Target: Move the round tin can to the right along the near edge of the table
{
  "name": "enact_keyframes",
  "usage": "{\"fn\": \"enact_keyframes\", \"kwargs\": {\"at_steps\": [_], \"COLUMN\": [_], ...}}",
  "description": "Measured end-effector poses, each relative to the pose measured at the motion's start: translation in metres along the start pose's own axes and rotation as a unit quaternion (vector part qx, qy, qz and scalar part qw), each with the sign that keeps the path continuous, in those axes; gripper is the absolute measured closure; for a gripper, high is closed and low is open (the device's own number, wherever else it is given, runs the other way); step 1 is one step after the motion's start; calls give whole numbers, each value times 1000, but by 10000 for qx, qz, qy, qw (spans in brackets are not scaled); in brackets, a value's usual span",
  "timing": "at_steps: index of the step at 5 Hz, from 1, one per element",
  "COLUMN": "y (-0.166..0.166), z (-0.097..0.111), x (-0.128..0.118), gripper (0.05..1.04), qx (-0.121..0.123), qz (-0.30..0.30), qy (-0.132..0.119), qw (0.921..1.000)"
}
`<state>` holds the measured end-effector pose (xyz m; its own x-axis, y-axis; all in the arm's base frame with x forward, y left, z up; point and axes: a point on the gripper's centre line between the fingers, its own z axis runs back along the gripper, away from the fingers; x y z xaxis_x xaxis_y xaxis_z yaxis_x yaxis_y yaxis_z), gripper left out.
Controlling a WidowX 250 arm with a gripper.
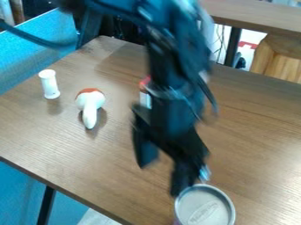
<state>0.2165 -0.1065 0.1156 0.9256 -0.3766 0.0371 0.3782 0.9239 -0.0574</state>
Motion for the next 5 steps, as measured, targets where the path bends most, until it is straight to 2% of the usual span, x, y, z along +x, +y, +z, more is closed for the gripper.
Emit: {"fn": "enact_keyframes", "kwargs": {"at_steps": [1, 2, 3, 4, 5], "y": [39, 80, 124, 153, 155], "z": [33, 35, 16, 6, -2], "x": [-30, -49, -53, -35, -17], "gripper": [83, 83, 83, 83, 83], "qx": [-15, 53, 368, 830, 1011], "qz": [324, 941, 1314, 1390, 988], "qy": [-647, -603, 4, 414, 730], "qw": [9974, 9937, 9906, 9859, 9873]}}
